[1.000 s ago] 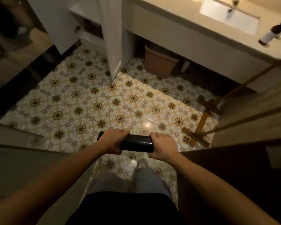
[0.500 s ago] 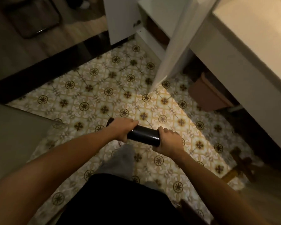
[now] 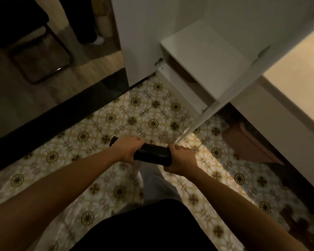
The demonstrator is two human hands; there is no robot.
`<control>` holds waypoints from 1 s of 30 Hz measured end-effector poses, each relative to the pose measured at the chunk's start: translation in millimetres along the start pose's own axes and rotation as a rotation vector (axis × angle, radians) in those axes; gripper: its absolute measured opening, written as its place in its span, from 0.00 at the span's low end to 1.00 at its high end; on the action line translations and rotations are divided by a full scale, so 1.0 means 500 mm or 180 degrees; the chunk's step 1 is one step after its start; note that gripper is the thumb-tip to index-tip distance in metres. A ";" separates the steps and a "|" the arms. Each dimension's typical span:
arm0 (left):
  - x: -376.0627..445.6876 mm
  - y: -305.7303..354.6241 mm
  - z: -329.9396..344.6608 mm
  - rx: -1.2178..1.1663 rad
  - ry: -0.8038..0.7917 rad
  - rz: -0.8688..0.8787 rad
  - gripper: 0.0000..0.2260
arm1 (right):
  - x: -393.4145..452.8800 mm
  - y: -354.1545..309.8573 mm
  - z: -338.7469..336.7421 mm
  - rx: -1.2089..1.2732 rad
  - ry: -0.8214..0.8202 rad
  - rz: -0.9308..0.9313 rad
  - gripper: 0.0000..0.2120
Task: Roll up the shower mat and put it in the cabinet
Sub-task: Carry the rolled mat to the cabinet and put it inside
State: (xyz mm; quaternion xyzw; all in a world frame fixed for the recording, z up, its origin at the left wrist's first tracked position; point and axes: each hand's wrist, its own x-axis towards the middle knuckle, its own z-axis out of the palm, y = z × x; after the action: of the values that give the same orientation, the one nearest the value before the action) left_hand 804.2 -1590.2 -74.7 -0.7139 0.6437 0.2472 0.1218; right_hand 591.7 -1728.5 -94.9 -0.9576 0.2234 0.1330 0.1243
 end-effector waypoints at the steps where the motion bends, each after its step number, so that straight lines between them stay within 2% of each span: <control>1: 0.029 -0.035 -0.017 0.0025 -0.0021 0.0011 0.30 | 0.044 0.006 -0.007 0.0051 -0.0012 0.0025 0.29; 5: 0.147 -0.170 -0.074 0.0085 -0.0019 0.0023 0.27 | 0.226 0.033 -0.036 0.0289 -0.0222 0.0199 0.32; 8: 0.228 -0.261 -0.115 0.0149 -0.0069 0.0037 0.32 | 0.345 0.054 -0.076 0.0470 -0.0297 0.0230 0.31; 10: 0.270 -0.316 -0.163 0.0108 -0.0104 0.0009 0.35 | 0.414 0.065 -0.113 0.0530 -0.0247 0.0262 0.31; 15: 0.371 -0.438 -0.257 -0.0050 -0.0119 0.0086 0.31 | 0.555 0.083 -0.174 0.0451 -0.0058 0.0315 0.30; 19: 0.487 -0.512 -0.311 0.0129 -0.0099 0.0419 0.31 | 0.643 0.104 -0.185 0.0521 -0.0085 0.0780 0.31; 22: 0.597 -0.561 -0.339 0.0176 -0.0182 0.0862 0.29 | 0.702 0.121 -0.175 0.0594 -0.0071 0.1272 0.32; 25: 0.720 -0.602 -0.330 0.0243 -0.0333 0.1221 0.32 | 0.771 0.146 -0.135 0.0652 -0.0062 0.1673 0.35; 30: 0.956 -0.680 -0.243 0.0658 -0.0355 0.1646 0.28 | 0.930 0.214 0.011 0.0708 -0.0133 0.2152 0.35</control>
State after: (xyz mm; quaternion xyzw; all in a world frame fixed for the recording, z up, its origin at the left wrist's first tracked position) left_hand 1184.6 -2012.6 -264.3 -0.4951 0.8185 0.2420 0.1621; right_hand 943.4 -2003.5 -263.3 -0.8073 0.5381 0.1610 0.1813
